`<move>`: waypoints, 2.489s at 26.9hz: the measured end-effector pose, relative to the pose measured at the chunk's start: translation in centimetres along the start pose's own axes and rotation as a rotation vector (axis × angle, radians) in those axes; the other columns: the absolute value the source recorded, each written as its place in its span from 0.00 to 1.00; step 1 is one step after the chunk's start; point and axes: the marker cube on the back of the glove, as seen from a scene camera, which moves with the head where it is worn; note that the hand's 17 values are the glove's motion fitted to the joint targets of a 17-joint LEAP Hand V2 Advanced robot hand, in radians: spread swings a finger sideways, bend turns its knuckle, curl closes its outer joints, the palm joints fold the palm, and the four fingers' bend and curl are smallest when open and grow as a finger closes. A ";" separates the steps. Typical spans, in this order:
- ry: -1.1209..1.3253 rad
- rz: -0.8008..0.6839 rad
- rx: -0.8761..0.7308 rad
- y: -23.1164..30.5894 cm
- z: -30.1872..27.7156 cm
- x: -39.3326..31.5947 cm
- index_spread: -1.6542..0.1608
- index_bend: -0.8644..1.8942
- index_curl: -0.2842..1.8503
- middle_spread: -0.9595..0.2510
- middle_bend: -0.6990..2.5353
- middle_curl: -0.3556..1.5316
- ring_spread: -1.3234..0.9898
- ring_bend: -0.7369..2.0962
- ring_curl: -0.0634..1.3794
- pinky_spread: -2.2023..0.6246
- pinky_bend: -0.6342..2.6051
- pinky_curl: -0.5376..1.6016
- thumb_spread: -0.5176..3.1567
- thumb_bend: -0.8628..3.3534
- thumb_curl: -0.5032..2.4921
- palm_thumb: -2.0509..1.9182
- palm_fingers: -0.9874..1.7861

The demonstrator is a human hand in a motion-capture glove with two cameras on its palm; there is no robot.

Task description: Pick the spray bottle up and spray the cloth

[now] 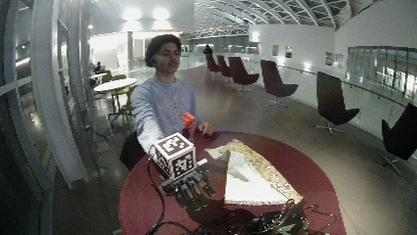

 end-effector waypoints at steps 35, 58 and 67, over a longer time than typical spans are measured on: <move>-1.300 -0.469 0.020 18.9 5.8 -10.2 0.71 0.36 0.25 0.79 0.29 0.37 0.59 0.39 0.23 0.86 0.29 0.40 0.42 0.20 0.25 0.61 0.53; -1.336 -0.429 0.216 18.2 6.3 -12.9 0.70 0.33 0.21 0.75 0.34 0.41 0.57 0.47 0.29 0.87 0.28 0.40 0.43 0.20 0.27 0.64 0.61; -1.298 -0.410 -0.005 14.9 2.3 -14.7 0.69 0.34 0.20 0.75 0.34 0.42 0.57 0.49 0.31 0.87 0.30 0.41 0.45 0.20 0.27 0.65 0.63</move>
